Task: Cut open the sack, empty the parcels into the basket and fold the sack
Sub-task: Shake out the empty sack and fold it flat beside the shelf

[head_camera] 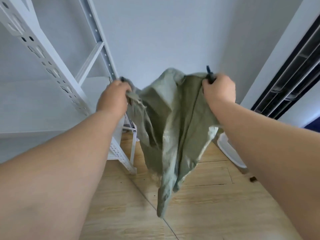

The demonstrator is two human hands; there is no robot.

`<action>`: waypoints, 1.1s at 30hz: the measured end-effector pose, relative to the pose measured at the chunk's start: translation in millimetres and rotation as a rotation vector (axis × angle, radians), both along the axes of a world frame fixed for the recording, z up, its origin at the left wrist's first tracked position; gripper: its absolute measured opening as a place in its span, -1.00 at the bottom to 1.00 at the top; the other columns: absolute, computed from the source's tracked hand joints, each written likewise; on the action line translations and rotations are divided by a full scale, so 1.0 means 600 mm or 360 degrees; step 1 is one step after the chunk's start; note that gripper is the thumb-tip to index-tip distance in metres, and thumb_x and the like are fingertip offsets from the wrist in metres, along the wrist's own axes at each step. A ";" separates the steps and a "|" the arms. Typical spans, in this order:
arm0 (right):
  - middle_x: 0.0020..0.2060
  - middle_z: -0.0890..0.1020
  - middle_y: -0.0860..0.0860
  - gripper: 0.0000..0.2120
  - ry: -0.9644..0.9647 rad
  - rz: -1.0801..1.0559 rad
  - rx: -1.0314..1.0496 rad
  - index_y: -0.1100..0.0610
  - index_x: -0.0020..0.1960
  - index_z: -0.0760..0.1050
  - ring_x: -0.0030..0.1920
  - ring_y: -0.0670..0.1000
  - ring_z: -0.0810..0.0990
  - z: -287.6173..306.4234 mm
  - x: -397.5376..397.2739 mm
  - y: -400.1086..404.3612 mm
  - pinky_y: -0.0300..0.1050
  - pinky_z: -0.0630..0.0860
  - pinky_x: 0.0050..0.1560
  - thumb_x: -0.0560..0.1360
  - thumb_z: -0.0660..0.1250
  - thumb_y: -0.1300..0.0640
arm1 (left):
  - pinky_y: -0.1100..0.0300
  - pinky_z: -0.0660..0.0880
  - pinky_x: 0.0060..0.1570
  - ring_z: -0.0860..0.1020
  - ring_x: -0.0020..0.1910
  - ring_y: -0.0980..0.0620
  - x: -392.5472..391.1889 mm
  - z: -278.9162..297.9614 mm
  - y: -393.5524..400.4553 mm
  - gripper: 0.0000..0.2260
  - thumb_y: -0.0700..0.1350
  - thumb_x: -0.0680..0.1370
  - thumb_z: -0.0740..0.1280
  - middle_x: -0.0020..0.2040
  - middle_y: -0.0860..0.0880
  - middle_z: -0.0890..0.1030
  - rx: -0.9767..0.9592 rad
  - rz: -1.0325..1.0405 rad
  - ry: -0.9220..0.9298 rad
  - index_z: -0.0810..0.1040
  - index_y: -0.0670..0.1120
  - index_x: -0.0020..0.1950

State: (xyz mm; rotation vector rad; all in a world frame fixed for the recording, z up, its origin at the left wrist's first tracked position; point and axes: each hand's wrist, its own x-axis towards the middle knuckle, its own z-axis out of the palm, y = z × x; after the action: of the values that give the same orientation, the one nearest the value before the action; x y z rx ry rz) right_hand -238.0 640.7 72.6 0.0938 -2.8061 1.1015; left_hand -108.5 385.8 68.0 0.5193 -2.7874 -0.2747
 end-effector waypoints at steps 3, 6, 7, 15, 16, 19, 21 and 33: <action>-0.30 0.54 0.07 -0.79 -0.0332 0.0245 0.0216 0.16 -0.14 0.47 -0.21 0.12 0.52 0.007 0.004 -0.007 -0.14 0.42 -0.29 0.47 0.35 0.00 | 0.00 0.46 0.14 0.52 0.11 -0.13 -0.001 0.011 0.004 -0.61 -0.41 0.45 0.17 0.11 -0.05 0.51 -0.0028 -0.0364 -0.0299 0.60 0.05 -0.08; -0.40 0.47 -0.01 -0.81 -0.0294 0.0200 0.0076 0.14 -0.17 0.47 -0.27 0.09 0.50 0.001 0.011 -0.012 -0.20 0.30 -0.46 0.47 0.32 0.01 | 0.02 0.43 0.13 0.46 0.13 -0.03 0.000 0.012 0.034 -0.65 -0.40 0.47 0.23 0.13 0.02 0.50 0.0046 -0.0430 -0.0106 0.62 0.03 -0.05; -0.39 0.47 -0.01 -0.81 -0.0305 0.0204 0.0052 0.13 -0.17 0.47 -0.29 0.08 0.49 0.002 0.012 -0.012 -0.19 0.31 -0.46 0.47 0.32 0.01 | 0.02 0.43 0.14 0.43 0.15 -0.01 0.000 0.016 0.047 -0.64 -0.39 0.47 0.24 0.12 0.04 0.51 0.0062 -0.0483 -0.0082 0.63 0.06 -0.06; -0.39 0.52 0.01 -0.79 -0.0726 0.0553 -0.0225 0.12 -0.12 0.53 -0.46 -0.02 0.43 0.033 0.047 -0.025 -0.23 0.41 -0.36 0.40 0.42 -0.02 | 0.14 0.35 -0.19 0.39 -0.10 0.05 0.014 0.036 0.171 -0.45 -0.19 0.52 0.26 -0.08 0.07 0.43 -0.0026 -0.0839 -0.0447 0.22 0.28 0.39; -0.38 0.53 0.01 -0.77 -0.0741 0.0603 -0.0240 0.12 -0.08 0.57 -0.43 -0.02 0.44 0.039 0.052 -0.025 -0.22 0.43 -0.32 0.39 0.41 -0.03 | 0.15 0.34 -0.20 0.38 -0.12 0.06 0.019 0.039 0.182 -0.42 -0.16 0.52 0.27 -0.13 0.10 0.41 -0.0083 -0.0886 -0.0415 0.18 0.30 0.42; -0.29 0.60 0.02 -0.71 -0.0810 0.0724 -0.0321 0.13 0.00 0.62 -0.30 0.00 0.52 0.050 0.059 -0.022 -0.06 0.57 -0.06 0.41 0.40 -0.06 | 0.15 0.39 -0.18 0.46 -0.06 0.05 0.020 0.037 0.188 -0.59 -0.04 0.55 0.31 -0.13 0.17 0.45 -0.0111 -0.0872 -0.0245 0.32 0.24 0.35; -0.32 0.62 -0.06 -0.76 -0.0758 0.0694 -0.0406 0.08 -0.04 0.62 -0.35 -0.04 0.50 0.053 0.066 -0.016 -0.14 0.54 -0.20 0.46 0.37 -0.08 | 0.11 0.42 -0.16 0.52 0.04 -0.02 0.006 0.038 0.190 -0.79 0.03 0.56 0.29 -0.04 0.09 0.54 -0.0140 -0.0686 -0.0131 0.44 0.12 0.19; -0.34 0.50 -0.02 -0.85 -0.0846 0.0585 -0.0637 0.10 -0.02 0.57 -0.38 -0.06 0.41 0.022 0.087 0.048 -0.21 0.45 -0.28 0.46 0.46 0.09 | 0.12 0.38 -0.14 0.54 0.05 -0.15 -0.010 0.056 0.152 -0.79 0.06 0.56 0.32 -0.02 -0.04 0.59 -0.0009 -0.0006 -0.0084 0.50 0.02 0.15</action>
State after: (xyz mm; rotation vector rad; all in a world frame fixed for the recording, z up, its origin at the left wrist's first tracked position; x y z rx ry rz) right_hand -185.5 669.7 85.9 0.3313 -2.9997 2.0171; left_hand -114.6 477.1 101.3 0.5274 -2.8393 -0.2576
